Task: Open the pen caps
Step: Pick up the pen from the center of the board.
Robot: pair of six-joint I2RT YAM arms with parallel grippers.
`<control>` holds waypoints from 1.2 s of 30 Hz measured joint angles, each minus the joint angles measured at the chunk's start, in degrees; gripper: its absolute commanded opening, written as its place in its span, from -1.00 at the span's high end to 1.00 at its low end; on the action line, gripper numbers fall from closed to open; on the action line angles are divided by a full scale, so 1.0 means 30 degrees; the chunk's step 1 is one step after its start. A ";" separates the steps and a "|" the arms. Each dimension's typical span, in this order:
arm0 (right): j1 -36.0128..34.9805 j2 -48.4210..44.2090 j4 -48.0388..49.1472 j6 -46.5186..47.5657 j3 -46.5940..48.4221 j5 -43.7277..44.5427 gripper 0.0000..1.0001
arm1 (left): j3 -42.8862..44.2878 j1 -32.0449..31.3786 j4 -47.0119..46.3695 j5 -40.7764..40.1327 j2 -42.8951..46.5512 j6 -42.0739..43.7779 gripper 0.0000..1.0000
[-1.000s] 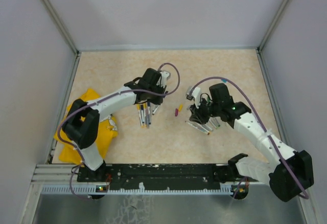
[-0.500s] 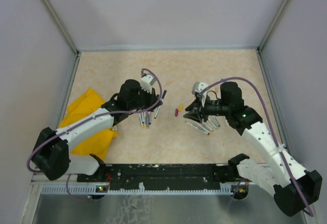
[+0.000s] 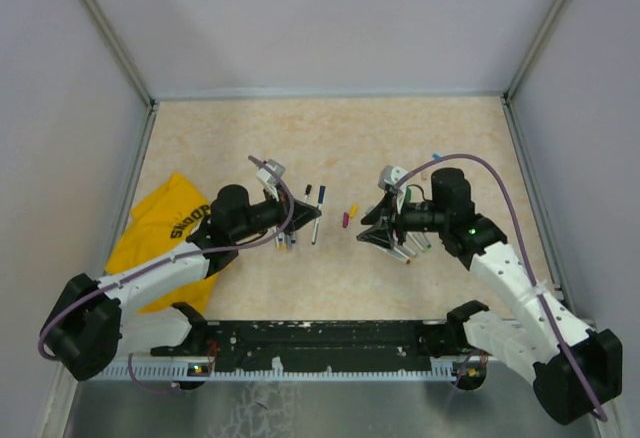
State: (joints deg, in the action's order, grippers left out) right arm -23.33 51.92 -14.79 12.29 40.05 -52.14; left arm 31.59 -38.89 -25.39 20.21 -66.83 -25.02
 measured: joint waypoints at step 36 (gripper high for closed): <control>0.0073 0.1880 0.4794 -0.3883 -0.1902 -0.0998 0.10 | -0.4284 -0.0488 -1.0499 -0.0714 0.1078 -0.4736 1.00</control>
State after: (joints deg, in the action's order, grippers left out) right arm -23.11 57.56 -0.40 0.64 34.35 -55.13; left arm 18.74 -40.36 -56.88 18.06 -63.59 -39.22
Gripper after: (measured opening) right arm 0.448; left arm 0.018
